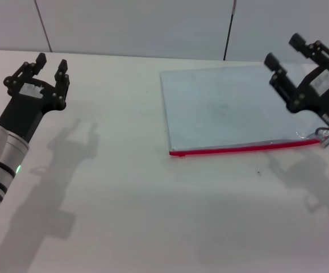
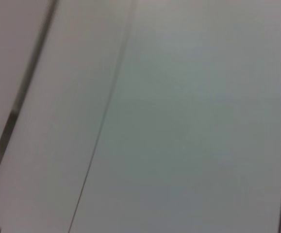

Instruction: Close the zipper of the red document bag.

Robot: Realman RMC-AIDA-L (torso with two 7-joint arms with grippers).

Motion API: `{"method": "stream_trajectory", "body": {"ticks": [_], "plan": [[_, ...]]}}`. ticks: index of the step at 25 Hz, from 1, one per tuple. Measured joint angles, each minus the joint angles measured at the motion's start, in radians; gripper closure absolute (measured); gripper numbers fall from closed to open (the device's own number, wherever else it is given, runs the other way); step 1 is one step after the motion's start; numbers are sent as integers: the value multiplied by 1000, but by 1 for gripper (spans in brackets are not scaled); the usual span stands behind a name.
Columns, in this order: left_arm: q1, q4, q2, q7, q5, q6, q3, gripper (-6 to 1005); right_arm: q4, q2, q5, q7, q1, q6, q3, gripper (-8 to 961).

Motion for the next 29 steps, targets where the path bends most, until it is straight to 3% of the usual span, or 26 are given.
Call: {"method": "stream_trajectory", "body": {"ticks": [18,29], "plan": [[-1,10,1,-7,-10,-5,-9,594,152,2,-2,-621,-3,13,35,416],[-7,12,1,-7,-23,-9,-9,595,217,7,-9,-665,0,-74,65,415]]}}
